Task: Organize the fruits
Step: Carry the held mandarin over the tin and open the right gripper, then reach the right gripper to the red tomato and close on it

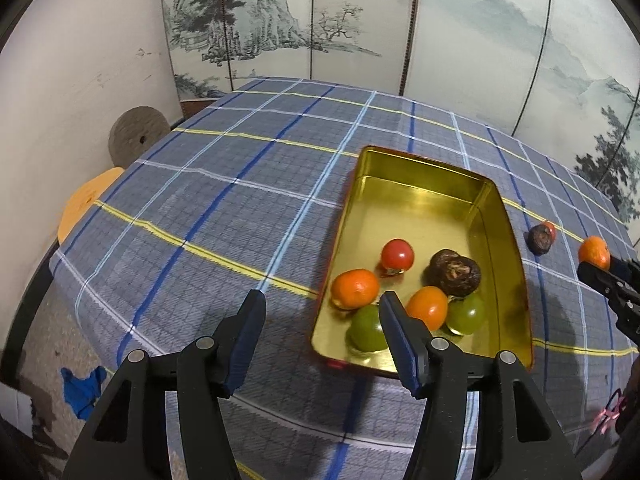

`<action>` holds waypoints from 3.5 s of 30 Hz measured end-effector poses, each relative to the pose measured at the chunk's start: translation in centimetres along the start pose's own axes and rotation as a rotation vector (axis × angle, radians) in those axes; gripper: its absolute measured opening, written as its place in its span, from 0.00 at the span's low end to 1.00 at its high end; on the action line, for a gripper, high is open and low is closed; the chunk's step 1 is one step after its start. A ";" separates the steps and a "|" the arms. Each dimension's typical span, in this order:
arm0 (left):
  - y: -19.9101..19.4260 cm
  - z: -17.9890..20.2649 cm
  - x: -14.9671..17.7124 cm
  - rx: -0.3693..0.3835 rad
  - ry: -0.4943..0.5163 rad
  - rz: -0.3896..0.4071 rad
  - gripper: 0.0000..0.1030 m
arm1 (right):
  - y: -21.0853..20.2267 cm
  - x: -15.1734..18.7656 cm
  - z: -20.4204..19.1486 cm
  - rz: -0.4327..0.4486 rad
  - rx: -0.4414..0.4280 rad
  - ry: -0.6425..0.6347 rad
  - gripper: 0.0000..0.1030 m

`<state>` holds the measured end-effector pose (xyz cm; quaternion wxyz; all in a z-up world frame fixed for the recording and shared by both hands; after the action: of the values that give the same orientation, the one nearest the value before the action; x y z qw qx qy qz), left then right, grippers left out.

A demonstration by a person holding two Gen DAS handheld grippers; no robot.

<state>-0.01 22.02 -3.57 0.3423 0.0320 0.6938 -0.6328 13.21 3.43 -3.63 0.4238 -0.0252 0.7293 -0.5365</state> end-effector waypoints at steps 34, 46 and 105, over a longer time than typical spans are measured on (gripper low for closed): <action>0.6 -4.7 0.9 -0.024 -0.077 -0.025 0.61 | 9.0 -3.0 -12.3 -0.138 -0.044 -0.223 0.36; 1.1 -4.2 1.0 0.005 -0.086 -0.057 0.61 | 9.7 -2.8 -11.7 -0.156 -0.097 -0.159 0.37; 2.4 12.1 -1.6 0.124 0.199 -0.086 0.61 | 11.3 -1.8 10.6 -0.100 0.113 0.080 0.38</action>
<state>7.60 12.27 -4.38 0.2416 0.0860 0.6845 -0.6824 25.93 1.02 -12.34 0.3676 -0.0162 0.7122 -0.5978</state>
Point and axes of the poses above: each gripper's, at about its wrist camera, not at the fingertips, and y roughly the way its jaws point, z to its right, x to its underside, the point moved 5 cm from there along y, roughly the way its jaws point, and after that the axes turned 8 degrees about -z, right-handed, at the moved point
